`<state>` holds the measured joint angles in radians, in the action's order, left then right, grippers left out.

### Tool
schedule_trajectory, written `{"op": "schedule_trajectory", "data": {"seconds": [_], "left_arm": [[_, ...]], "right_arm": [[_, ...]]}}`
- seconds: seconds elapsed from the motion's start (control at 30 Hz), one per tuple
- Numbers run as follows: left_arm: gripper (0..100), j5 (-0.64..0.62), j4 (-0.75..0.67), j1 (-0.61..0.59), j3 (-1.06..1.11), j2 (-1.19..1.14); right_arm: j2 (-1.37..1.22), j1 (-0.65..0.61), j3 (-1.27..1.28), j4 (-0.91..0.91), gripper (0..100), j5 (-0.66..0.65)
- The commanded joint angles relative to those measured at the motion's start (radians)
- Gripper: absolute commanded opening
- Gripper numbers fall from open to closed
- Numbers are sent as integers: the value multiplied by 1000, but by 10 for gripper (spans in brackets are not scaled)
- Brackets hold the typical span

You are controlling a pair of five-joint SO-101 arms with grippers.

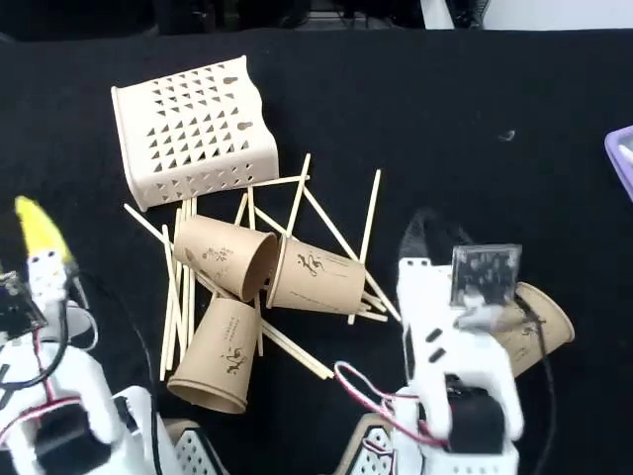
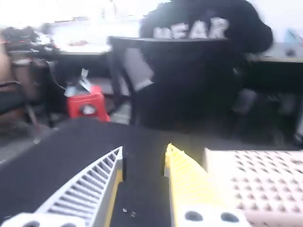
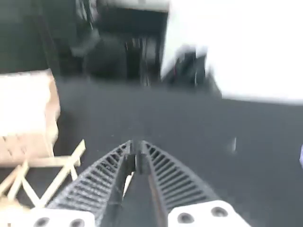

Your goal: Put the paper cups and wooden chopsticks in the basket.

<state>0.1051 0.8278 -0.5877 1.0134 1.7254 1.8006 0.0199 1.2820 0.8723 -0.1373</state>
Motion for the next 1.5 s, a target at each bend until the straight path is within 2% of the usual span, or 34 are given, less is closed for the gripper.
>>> {"op": "schedule_trajectory", "data": {"seconds": [0.0, 0.17, 0.27, 0.43, 0.57, 0.67, 0.73, 0.87, 1.07, 1.3, 1.47], "left_arm": [[156, 8, 167, 79, -298, -313], [159, 11, 390, 225, -595, -807], [155, 5, 463, 280, -799, -1069], [159, -104, 555, 320, -1070, -1433], [159, -132, 577, 317, -1216, -1677], [160, -130, 578, 312, -1325, -1818], [160, -132, 585, 311, -1405, -1887], [160, -132, 560, 278, -1540, -2005], [160, -129, 542, 205, -1666, -2150], [155, -127, 540, 151, -1652, -2263], [155, -127, 543, 125, -1682, -2249]], "right_arm": [[85, -60, -194, -43, 92, -29], [-44, -68, -337, -29, 95, -34], [-252, -71, -501, 46, 96, -35], [-667, -81, -826, 247, 96, -26], [-943, -147, -848, 302, 96, -28], [-1079, -178, -779, 222, 96, -28], [-1124, -180, -717, 147, 96, -25], [-1136, -175, -541, -44, 96, 64], [-1138, -175, -321, -255, 96, 69], [-1142, -198, -289, -288, 96, 69], [-1144, -198, -288, -285, 96, 69]]}}
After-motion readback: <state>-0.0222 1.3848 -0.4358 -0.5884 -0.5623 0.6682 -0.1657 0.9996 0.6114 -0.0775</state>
